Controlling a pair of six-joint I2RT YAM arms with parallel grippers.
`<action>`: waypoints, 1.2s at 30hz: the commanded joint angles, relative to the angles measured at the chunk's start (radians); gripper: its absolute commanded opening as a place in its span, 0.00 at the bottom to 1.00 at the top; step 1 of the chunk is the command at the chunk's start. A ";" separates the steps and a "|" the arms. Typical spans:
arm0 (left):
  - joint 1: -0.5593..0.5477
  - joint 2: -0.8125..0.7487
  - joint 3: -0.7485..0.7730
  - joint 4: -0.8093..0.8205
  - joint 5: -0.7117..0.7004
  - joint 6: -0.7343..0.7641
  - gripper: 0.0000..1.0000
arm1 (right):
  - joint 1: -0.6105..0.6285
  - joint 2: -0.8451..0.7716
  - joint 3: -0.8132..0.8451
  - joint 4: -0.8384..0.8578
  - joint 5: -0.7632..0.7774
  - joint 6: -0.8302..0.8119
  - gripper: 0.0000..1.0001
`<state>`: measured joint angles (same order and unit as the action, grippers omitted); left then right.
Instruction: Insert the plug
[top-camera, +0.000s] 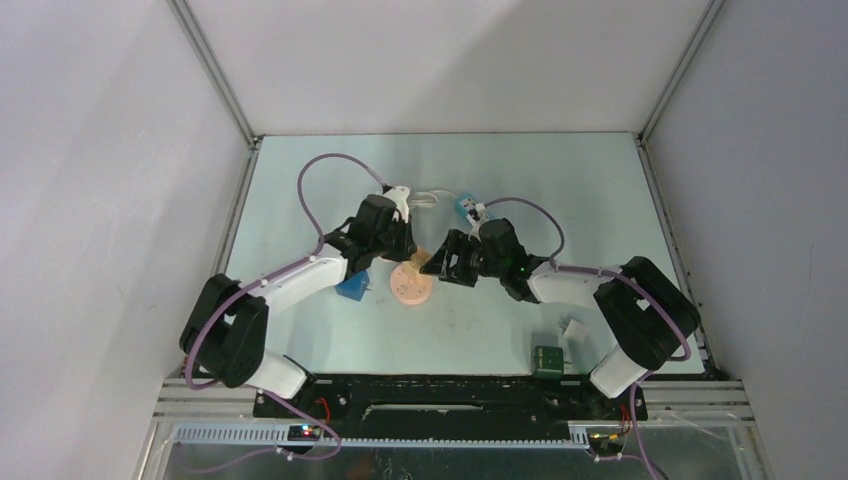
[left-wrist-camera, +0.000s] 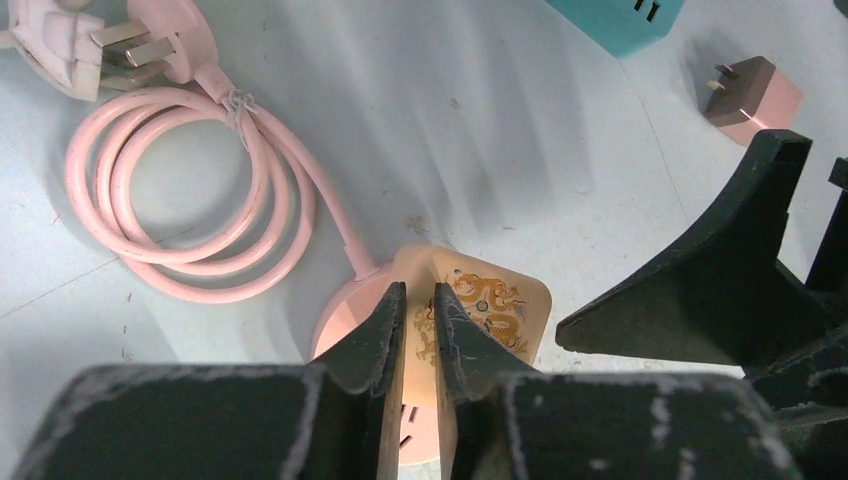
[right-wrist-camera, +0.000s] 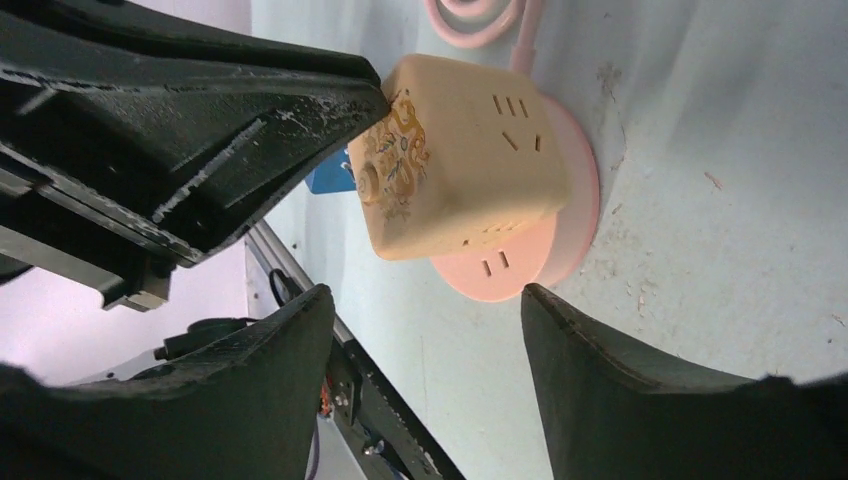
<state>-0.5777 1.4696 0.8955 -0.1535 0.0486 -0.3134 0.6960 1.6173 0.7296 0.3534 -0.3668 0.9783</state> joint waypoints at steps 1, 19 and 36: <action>-0.026 0.048 -0.075 -0.188 -0.030 0.032 0.18 | -0.022 0.000 0.006 0.070 0.000 0.021 0.69; -0.052 -0.044 -0.136 -0.151 -0.042 0.010 0.32 | 0.020 0.014 0.071 -0.134 0.109 -0.091 0.50; 0.167 -0.461 -0.204 -0.356 -0.269 -0.073 0.94 | -0.021 -0.210 0.070 -0.403 0.136 -0.291 0.72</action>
<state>-0.4530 1.0080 0.7464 -0.3923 -0.1623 -0.3454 0.6872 1.4498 0.7658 0.0444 -0.2470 0.7654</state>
